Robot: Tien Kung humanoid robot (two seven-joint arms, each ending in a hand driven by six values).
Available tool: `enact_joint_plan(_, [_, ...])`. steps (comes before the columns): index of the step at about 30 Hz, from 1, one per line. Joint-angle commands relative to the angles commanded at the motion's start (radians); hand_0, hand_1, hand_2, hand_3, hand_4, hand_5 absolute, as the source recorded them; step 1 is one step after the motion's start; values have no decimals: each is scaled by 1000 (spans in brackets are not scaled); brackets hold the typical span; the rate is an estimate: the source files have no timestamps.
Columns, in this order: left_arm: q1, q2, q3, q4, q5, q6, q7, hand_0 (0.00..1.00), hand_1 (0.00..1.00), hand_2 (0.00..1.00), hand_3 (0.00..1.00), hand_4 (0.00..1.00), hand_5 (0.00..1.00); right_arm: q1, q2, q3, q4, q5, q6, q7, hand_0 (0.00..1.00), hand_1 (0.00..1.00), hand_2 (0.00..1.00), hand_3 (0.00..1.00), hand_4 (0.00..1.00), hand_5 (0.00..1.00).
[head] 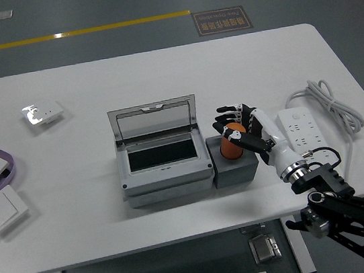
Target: Pick up the cylinder from the cube,place it in the box,flap close box
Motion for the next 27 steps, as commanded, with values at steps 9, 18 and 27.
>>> enact_joint_plan(9, [-2, -2, 3, -2, 0, 1, -2, 634, 635, 565, 631, 714, 348, 9, 3, -24, -26, -8, 4, -15, 697, 638, 623, 634, 822, 270])
enact_joint_plan(18, [-6, -1, 9, -3, -4, 3, -4, 634, 635, 565, 631, 713, 346, 14, 4, -31, -38, -25, -5, -23, 679, 638, 619, 630, 753, 165])
enact_joint_plan(27, [-9, -1, 12, -4, -5, 5, -7, 631, 634, 564, 630, 712, 345, 14, 5, -38, -42, -30, -9, -26, 699, 638, 595, 621, 376, 2])
